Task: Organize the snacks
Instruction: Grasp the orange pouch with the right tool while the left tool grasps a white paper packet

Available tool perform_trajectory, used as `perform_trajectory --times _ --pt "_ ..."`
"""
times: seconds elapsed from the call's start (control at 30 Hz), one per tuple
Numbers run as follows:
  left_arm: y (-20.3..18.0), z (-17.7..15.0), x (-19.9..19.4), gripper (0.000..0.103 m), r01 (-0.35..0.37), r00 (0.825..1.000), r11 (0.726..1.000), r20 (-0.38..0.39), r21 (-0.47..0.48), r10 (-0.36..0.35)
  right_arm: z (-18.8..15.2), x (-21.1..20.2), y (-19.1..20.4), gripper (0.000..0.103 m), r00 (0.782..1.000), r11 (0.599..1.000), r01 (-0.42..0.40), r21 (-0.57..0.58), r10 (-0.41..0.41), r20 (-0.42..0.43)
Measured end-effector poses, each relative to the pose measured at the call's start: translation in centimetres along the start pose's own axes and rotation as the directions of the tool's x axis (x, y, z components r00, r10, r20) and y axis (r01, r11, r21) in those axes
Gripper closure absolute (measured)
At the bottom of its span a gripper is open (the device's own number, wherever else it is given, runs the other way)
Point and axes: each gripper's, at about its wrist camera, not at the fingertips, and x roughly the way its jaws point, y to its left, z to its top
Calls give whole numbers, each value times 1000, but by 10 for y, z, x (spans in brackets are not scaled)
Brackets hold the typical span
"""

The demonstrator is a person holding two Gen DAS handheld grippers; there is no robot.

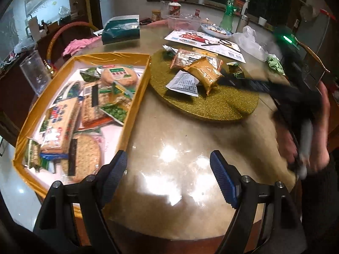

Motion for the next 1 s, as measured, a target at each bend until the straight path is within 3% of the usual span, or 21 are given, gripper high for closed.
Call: perform_trajectory --times 0.2,0.23,0.33,0.4,0.5,0.73,1.0 --pt "9 -3 -6 22 8 1000 1000 11 -19 -7 31 55 10 36 994 993 93 -78 -97 -46" --pt "12 -3 -6 22 7 1000 1000 7 -27 -7 32 61 9 48 990 987 127 -95 -132 -48" --pt "16 -4 -6 22 11 1000 999 11 -34 -11 26 57 7 58 989 987 139 -86 -143 -47" --pt "17 -4 -4 22 12 1000 999 6 -38 -12 18 47 2 60 991 990 125 -60 -128 -49" --pt "15 -4 1 22 19 1000 999 -1 -31 -19 -2 29 -4 60 990 991 128 -24 -129 -56" --pt "-1 13 21 22 31 999 999 -27 42 -30 -75 -34 -34 60 993 976 116 183 -109 -46" --pt "-17 72 79 22 21 993 992 -115 125 -7 -148 -99 -59 61 972 908 178 380 -223 78"
